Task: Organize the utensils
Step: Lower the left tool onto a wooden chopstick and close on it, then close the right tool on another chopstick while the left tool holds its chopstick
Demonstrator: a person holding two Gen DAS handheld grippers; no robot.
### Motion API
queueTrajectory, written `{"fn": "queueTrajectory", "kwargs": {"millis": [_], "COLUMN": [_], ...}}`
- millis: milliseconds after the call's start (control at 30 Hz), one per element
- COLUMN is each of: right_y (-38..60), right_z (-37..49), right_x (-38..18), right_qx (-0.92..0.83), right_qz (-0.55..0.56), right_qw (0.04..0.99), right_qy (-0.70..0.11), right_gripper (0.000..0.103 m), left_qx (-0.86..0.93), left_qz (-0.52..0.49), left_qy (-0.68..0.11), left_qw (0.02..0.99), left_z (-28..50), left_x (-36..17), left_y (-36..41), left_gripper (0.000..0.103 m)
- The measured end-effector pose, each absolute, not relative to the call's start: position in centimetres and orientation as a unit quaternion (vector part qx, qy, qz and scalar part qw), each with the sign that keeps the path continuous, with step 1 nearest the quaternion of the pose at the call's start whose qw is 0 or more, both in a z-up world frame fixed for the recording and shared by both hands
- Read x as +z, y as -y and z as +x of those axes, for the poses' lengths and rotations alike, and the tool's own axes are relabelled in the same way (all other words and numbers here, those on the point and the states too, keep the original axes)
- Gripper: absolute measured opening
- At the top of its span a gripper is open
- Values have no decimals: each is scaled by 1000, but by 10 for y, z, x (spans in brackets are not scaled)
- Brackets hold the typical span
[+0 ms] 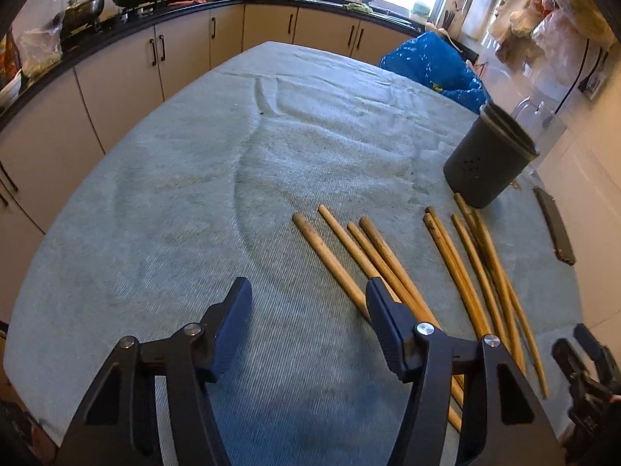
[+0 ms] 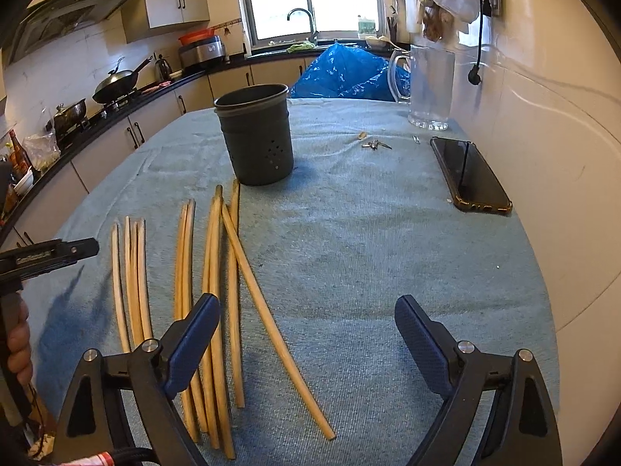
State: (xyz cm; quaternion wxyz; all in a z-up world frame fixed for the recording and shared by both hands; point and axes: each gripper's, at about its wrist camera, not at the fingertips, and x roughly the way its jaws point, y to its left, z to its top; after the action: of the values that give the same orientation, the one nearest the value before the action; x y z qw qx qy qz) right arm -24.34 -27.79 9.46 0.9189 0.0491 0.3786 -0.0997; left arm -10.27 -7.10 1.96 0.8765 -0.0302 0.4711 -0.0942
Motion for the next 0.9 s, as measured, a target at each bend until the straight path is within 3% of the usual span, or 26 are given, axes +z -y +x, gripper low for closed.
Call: {"fn": "queueTrajectory", "kwargs": {"millis": [233, 300, 367, 433, 600, 900], "right_y": [282, 282, 283, 283, 281, 258], "right_z": [-243, -242, -240, -237, -220, -164], "right_x": [93, 91, 90, 91, 94, 92], "right_qx": [-100, -100, -98, -95, -73, 19], "right_qz": [59, 61, 62, 58, 35, 23], "right_qw": [918, 916, 915, 913, 908, 892], "right_qy": [-379, -383, -387, -392, -411, -451], "right_gripper": [95, 95, 95, 95, 92, 59], "left_qx": [-80, -68, -79, -91, -116, -171], "left_qz": [16, 47, 54, 63, 69, 45], "left_qy": [-478, -469, -461, -465, -475, -501], "left_qw": [874, 879, 882, 878, 869, 847], "left_z": [-88, -87, -87, -84, -86, -99], "left_x": [8, 6, 6, 7, 9, 13], "left_y": [91, 99, 103, 107, 98, 65], "left_gripper": [52, 46, 19, 12, 10, 7]}}
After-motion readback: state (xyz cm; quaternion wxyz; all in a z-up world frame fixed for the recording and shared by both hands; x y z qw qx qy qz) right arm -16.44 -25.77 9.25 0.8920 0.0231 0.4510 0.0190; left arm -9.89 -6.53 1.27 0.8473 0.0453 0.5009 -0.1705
